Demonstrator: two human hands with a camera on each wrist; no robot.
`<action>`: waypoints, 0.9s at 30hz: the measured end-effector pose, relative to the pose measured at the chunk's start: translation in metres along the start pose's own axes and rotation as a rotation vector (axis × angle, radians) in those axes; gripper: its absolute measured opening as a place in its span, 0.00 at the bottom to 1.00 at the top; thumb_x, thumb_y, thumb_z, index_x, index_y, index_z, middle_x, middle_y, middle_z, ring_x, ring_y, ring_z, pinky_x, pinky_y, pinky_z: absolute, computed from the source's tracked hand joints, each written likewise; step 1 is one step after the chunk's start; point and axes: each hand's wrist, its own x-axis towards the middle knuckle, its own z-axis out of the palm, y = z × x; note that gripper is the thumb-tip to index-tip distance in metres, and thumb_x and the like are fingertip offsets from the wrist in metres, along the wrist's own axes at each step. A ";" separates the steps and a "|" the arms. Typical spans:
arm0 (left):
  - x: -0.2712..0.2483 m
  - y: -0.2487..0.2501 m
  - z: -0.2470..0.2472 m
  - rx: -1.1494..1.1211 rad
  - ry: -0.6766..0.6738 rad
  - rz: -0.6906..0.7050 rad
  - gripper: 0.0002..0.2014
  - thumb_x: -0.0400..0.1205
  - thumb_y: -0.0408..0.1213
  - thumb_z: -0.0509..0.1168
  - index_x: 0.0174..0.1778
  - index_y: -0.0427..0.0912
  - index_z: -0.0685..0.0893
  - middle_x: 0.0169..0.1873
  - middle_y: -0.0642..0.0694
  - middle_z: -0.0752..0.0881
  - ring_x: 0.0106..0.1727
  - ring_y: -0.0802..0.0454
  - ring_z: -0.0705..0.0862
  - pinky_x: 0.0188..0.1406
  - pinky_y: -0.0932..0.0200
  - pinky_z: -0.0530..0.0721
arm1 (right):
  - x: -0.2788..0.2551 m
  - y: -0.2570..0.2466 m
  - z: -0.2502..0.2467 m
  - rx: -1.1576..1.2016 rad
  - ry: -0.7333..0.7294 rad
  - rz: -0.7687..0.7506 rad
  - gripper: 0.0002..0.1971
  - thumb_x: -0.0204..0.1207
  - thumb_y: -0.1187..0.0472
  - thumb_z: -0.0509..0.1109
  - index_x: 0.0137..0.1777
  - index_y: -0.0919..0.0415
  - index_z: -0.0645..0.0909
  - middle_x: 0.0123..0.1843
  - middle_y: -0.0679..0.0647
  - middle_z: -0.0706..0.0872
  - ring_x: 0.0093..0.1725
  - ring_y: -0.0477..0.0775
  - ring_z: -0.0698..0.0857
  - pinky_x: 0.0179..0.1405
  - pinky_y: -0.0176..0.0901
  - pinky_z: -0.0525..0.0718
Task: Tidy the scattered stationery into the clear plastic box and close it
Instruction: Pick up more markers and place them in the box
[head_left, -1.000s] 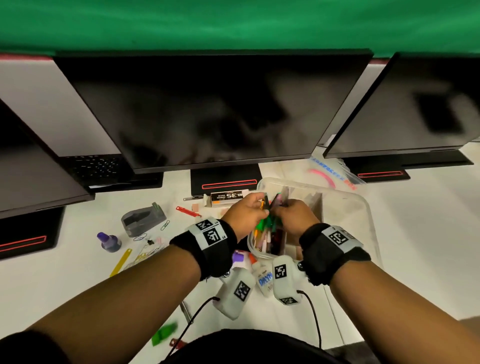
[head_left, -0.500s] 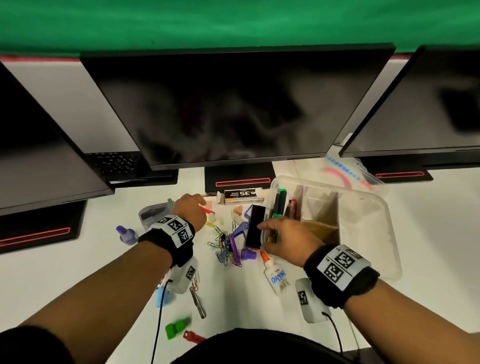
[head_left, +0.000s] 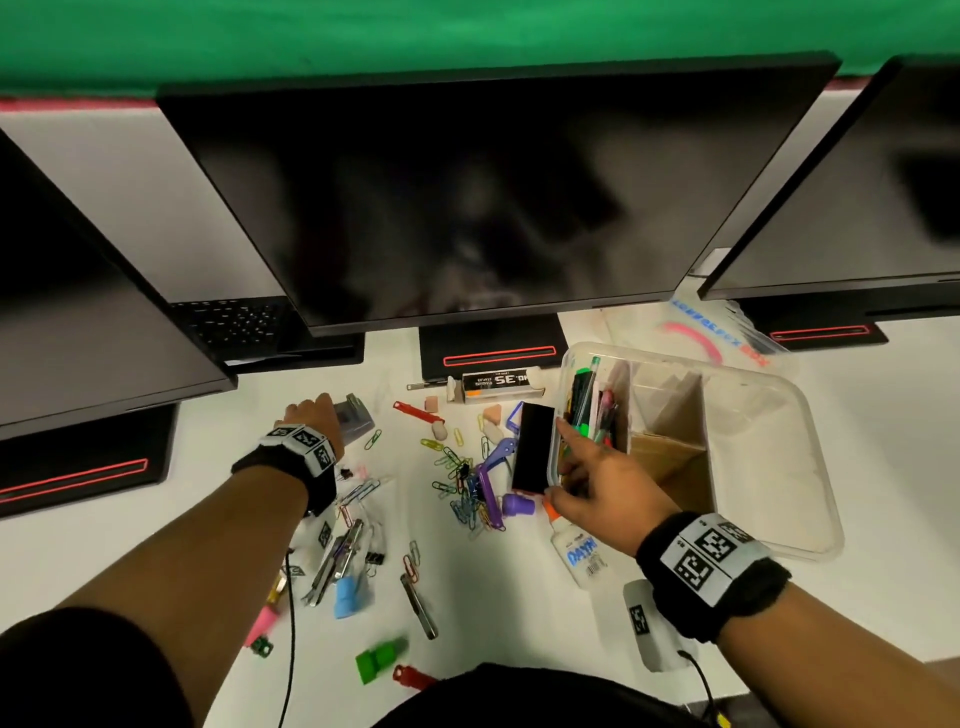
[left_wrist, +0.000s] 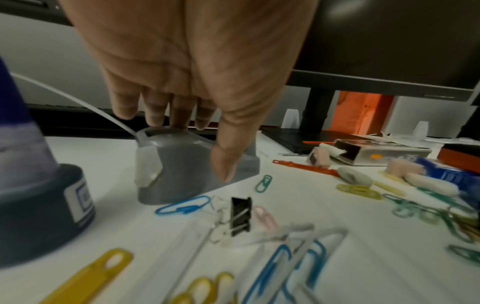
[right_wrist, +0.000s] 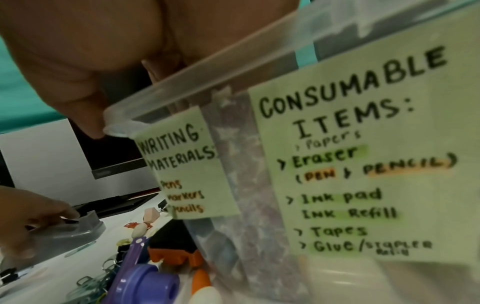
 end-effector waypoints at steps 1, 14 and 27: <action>-0.001 -0.002 0.001 0.000 -0.024 0.004 0.28 0.70 0.39 0.72 0.64 0.39 0.71 0.60 0.37 0.79 0.61 0.38 0.79 0.61 0.42 0.82 | 0.001 0.001 0.002 0.006 0.004 -0.001 0.41 0.74 0.54 0.71 0.83 0.50 0.53 0.59 0.53 0.85 0.53 0.50 0.86 0.60 0.44 0.85; -0.039 0.034 -0.022 -0.246 0.082 0.353 0.24 0.70 0.41 0.73 0.60 0.42 0.77 0.55 0.40 0.80 0.56 0.41 0.80 0.53 0.54 0.78 | -0.003 -0.009 -0.014 0.010 -0.031 0.009 0.36 0.75 0.56 0.71 0.81 0.52 0.59 0.65 0.53 0.84 0.57 0.49 0.84 0.54 0.30 0.76; -0.129 0.149 -0.081 -0.311 0.024 0.918 0.41 0.68 0.39 0.76 0.76 0.56 0.64 0.66 0.53 0.78 0.65 0.54 0.78 0.66 0.56 0.80 | -0.006 -0.034 -0.083 -0.089 0.014 -0.062 0.26 0.65 0.53 0.79 0.65 0.55 0.80 0.59 0.54 0.84 0.56 0.53 0.82 0.58 0.43 0.80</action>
